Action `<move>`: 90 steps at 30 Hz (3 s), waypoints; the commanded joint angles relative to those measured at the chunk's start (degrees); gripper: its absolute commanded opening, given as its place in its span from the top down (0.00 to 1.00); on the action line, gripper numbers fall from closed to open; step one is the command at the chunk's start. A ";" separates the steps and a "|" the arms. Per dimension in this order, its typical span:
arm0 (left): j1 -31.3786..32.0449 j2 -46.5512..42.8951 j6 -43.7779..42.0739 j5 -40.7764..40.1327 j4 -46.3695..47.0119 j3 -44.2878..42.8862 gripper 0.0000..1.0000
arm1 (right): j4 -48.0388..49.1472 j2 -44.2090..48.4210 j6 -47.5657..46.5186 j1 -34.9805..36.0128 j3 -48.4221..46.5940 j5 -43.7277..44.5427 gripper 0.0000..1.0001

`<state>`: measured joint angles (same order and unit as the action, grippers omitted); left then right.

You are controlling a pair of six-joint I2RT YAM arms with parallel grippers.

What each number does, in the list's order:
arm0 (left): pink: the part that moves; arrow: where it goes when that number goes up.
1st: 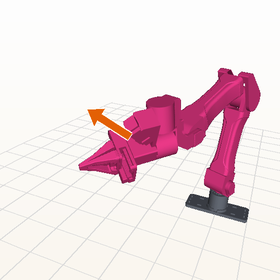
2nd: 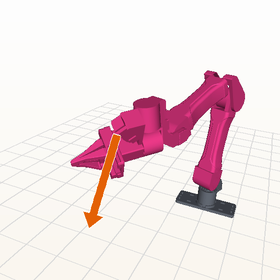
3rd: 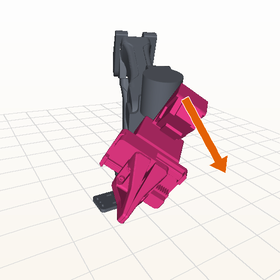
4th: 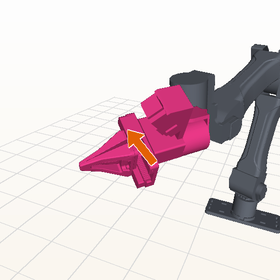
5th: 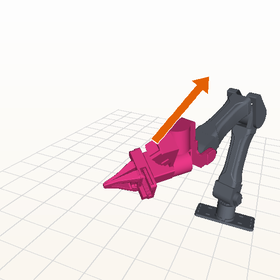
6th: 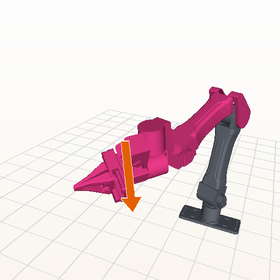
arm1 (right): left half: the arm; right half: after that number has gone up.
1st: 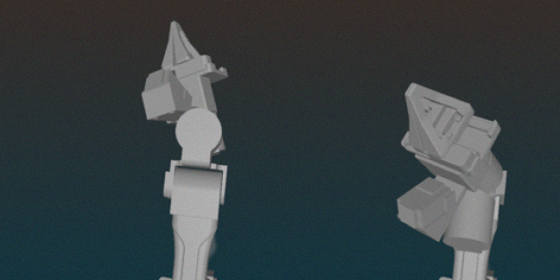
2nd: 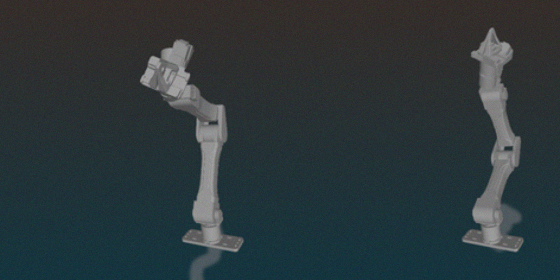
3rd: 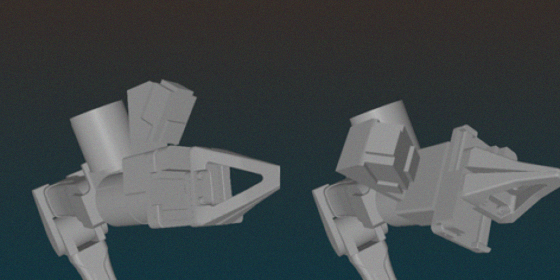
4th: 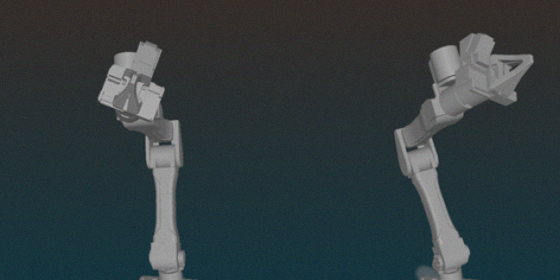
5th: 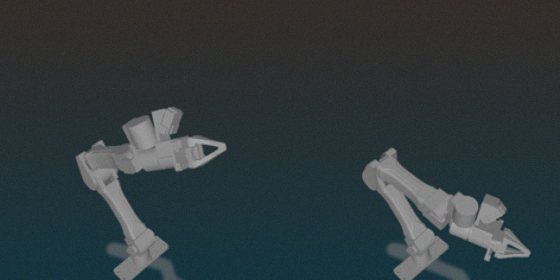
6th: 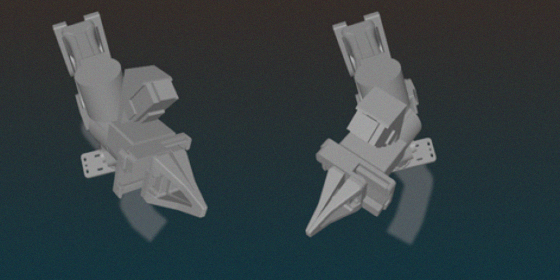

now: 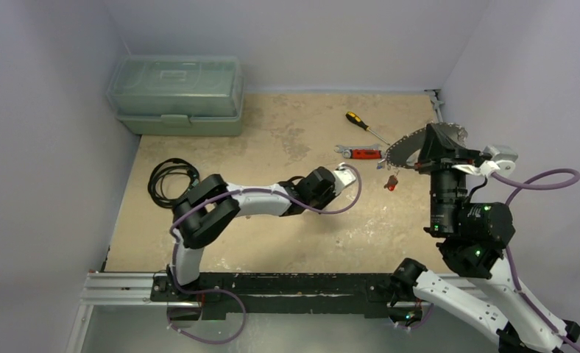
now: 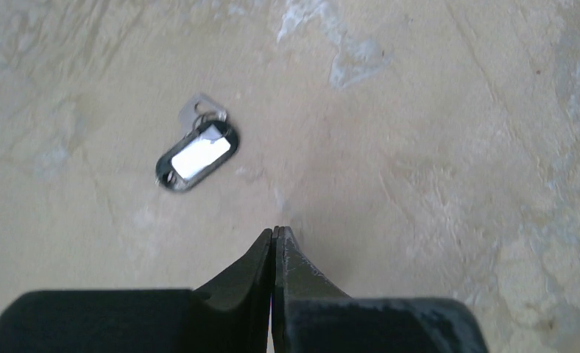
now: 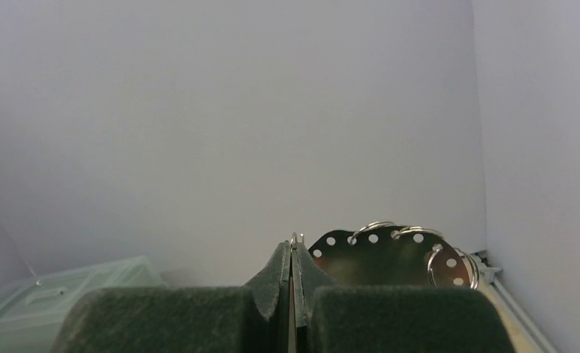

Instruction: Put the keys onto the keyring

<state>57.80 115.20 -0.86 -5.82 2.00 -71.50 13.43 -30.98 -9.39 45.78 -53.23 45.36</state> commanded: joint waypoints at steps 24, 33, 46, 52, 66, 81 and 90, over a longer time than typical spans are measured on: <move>-0.67 3.45 28.11 -13.34 -7.15 -12.60 0.54 | -3.78 1.57 9.02 -0.07 6.00 -3.25 1.00; -0.67 8.37 33.70 -20.03 -10.22 -16.72 0.66 | -3.26 4.34 8.07 -0.08 7.12 -5.40 1.00; -0.67 11.25 34.63 -20.29 -9.33 -18.52 0.81 | -2.61 4.92 7.80 -0.07 8.03 -7.31 1.00; -0.67 11.46 35.08 -20.10 -9.06 -18.30 0.97 | -2.58 5.10 7.64 -0.08 8.39 -7.98 1.00; -0.67 -0.35 31.67 -15.82 -1.00 -4.95 1.00 | -2.99 5.34 7.87 -0.08 8.49 -8.75 1.00; 0.94 -31.77 31.25 -15.28 -10.16 23.12 1.00 | -3.28 3.22 11.80 -0.08 10.84 -11.68 1.00; 4.76 -49.96 28.63 -15.34 -9.26 36.10 1.00 | -1.89 1.29 15.10 -0.08 14.39 -18.78 1.00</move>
<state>61.95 74.15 29.69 -20.99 -8.91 -39.79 7.75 -29.06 3.27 45.78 -39.97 31.70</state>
